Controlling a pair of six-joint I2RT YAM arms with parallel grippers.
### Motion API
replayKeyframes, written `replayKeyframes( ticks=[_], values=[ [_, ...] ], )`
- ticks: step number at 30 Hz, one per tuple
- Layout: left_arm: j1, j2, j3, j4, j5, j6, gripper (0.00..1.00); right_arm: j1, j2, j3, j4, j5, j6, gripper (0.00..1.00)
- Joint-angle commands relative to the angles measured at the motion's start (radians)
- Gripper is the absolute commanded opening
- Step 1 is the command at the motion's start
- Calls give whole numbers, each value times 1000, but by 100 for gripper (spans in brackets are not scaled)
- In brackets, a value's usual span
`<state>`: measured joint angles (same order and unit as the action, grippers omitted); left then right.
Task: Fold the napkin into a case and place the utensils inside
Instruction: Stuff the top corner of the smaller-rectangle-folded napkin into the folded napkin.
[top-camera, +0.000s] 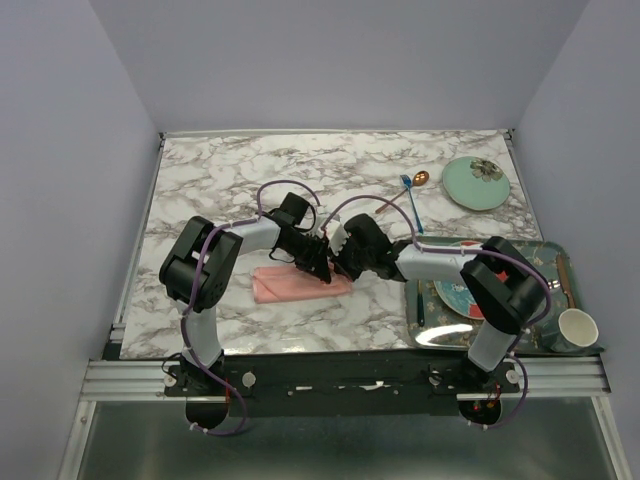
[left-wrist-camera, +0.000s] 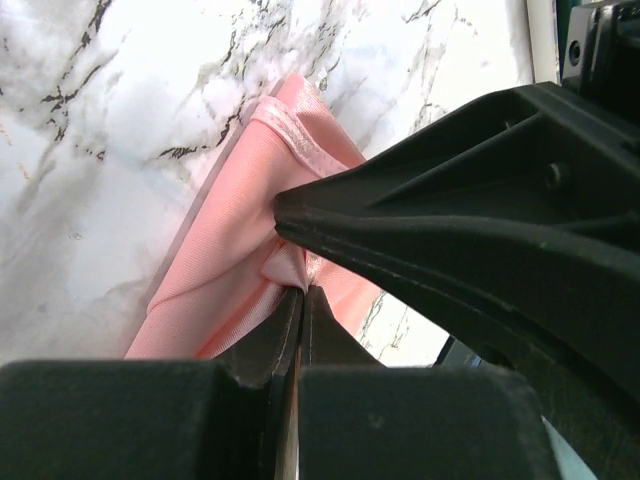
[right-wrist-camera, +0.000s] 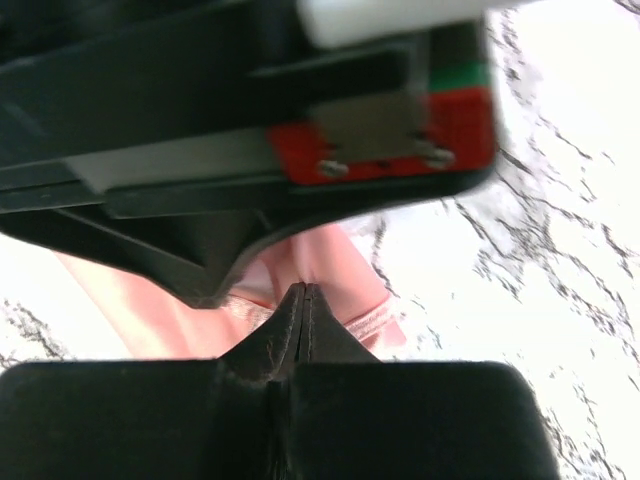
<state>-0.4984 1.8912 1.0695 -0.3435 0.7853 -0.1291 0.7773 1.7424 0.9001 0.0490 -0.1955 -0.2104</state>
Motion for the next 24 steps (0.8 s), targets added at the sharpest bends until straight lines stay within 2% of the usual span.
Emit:
replayKeyframes(
  ticks=[1, 9, 16, 24],
  values=[
    [8, 45, -9, -52, -72, 34, 4, -3, -47, 29, -44, 87, 45, 1],
    [8, 11, -17, -35, -72, 29, 4, -4, -72, 28, -92, 68, 72, 1],
    [6, -82, -22, 26, -34, 6, 7, -4, -55, 34, -103, 34, 95, 1],
    [-11, -80, -6, 43, -3, -3, 10, -4, -61, 51, -103, 42, 117, 1]
  ],
)
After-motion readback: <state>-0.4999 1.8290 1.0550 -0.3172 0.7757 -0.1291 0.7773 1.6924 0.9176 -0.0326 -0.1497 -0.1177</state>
